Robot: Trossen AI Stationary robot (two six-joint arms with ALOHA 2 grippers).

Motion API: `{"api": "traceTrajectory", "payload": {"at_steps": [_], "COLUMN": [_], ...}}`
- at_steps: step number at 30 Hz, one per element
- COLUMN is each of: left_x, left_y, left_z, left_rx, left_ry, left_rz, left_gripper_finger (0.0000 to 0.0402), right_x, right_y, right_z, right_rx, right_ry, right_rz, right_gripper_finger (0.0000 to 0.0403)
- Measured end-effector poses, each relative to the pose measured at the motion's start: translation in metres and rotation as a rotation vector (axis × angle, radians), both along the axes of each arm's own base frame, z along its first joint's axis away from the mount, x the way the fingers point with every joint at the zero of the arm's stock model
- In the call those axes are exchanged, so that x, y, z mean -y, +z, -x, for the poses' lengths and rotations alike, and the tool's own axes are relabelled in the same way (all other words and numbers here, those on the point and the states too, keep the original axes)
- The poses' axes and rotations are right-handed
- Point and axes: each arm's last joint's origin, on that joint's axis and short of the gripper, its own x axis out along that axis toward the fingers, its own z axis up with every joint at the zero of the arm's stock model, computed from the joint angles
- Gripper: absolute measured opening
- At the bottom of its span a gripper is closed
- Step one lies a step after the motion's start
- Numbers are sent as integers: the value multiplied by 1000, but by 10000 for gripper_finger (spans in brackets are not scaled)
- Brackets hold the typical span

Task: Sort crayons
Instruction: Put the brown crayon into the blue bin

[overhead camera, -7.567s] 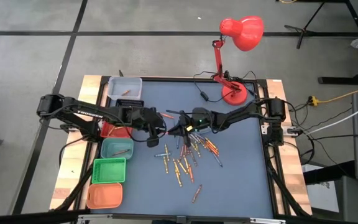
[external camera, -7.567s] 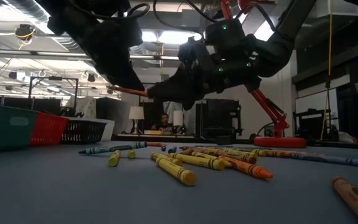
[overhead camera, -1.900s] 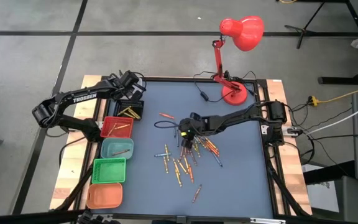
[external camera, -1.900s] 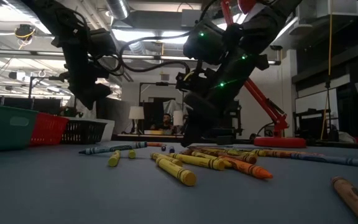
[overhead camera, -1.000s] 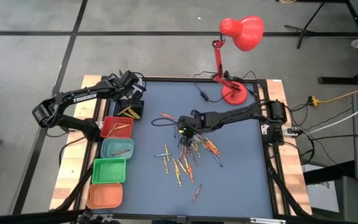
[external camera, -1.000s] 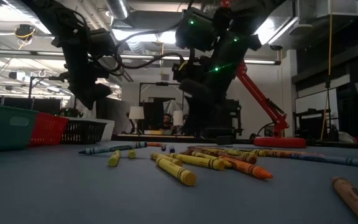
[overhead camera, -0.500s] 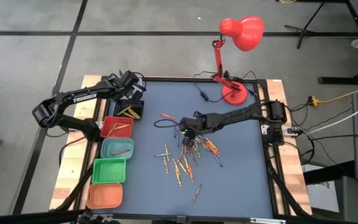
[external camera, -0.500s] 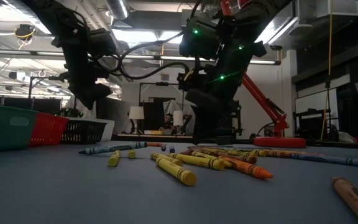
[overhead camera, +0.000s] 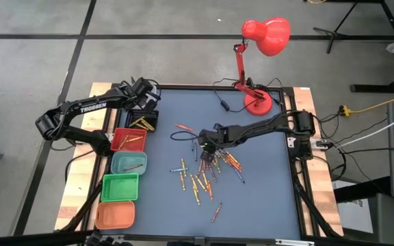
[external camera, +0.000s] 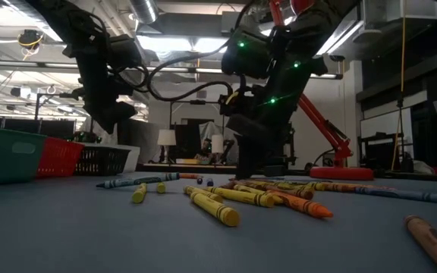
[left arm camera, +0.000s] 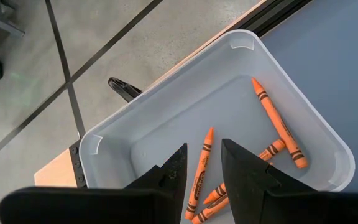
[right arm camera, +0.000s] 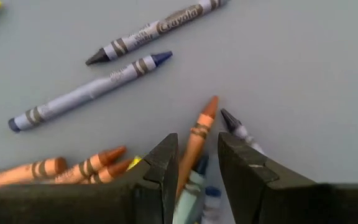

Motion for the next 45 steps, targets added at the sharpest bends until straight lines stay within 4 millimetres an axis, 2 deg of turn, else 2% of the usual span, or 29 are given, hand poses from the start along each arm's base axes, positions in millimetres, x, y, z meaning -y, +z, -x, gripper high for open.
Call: {"api": "traceTrajectory", "payload": {"at_steps": [8,19,28,35,45], "left_x": [0,0,0,0,-2], "left_y": [0,0,0,0,4], "left_z": [0,0,0,-2,-15], "left_rx": [0,0,0,32,253], "left_ry": [0,-2,-2,-23,-177], "left_rz": [0,0,0,10,84], "left_gripper_finger": [82,82,82,82,82], "right_x": [0,0,0,0,-1], "right_y": [-10,-10,-8,-3,27], "right_z": [-3,-6,-6,-8,-32], "right_rx": [-6,18,29,36,171], "right_ry": [3,6,5,15,106], "right_rz": [-5,1,1,6,7], "right_gripper_finger": [107,10,27,11,17]}}
